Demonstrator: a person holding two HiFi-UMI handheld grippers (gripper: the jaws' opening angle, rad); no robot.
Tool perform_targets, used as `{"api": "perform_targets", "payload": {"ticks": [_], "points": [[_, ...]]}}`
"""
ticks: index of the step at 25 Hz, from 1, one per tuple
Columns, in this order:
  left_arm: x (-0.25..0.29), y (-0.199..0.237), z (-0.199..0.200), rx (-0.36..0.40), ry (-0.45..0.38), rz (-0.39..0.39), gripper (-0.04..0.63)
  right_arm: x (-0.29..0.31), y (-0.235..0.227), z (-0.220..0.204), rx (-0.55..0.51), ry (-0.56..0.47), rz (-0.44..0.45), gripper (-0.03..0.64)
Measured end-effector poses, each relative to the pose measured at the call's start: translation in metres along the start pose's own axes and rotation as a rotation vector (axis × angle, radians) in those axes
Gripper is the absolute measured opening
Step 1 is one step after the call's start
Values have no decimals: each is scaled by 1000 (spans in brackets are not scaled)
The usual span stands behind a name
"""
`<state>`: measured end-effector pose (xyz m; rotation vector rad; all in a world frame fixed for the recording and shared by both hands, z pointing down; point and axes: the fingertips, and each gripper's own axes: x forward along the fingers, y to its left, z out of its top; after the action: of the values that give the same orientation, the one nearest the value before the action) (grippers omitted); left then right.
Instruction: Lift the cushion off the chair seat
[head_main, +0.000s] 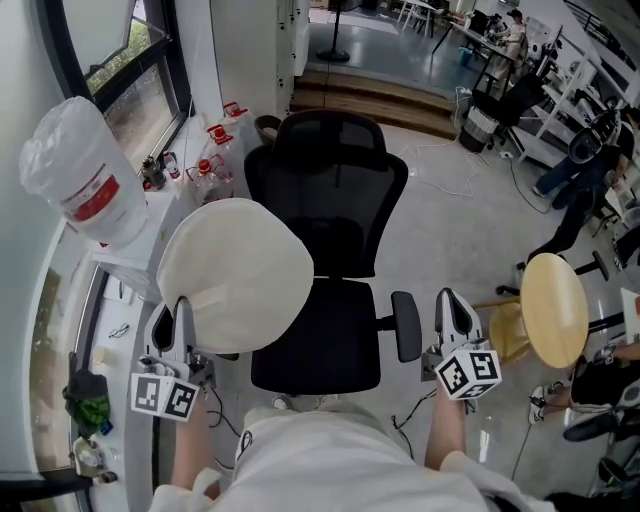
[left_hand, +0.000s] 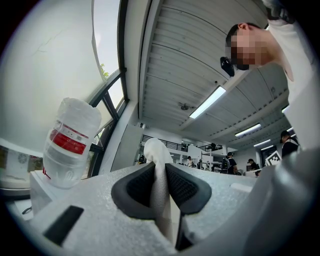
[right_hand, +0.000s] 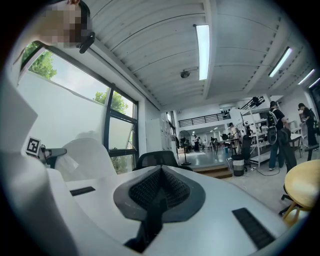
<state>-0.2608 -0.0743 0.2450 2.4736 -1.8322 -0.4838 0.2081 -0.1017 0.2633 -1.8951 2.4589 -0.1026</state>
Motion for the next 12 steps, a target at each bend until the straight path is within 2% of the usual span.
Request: {"api": "perform_targets", "payload": {"ticks": [12], "points": [[14,-14,-9,-17,-2,-1,60,1,-16,1,-12,8,14,2]]}}
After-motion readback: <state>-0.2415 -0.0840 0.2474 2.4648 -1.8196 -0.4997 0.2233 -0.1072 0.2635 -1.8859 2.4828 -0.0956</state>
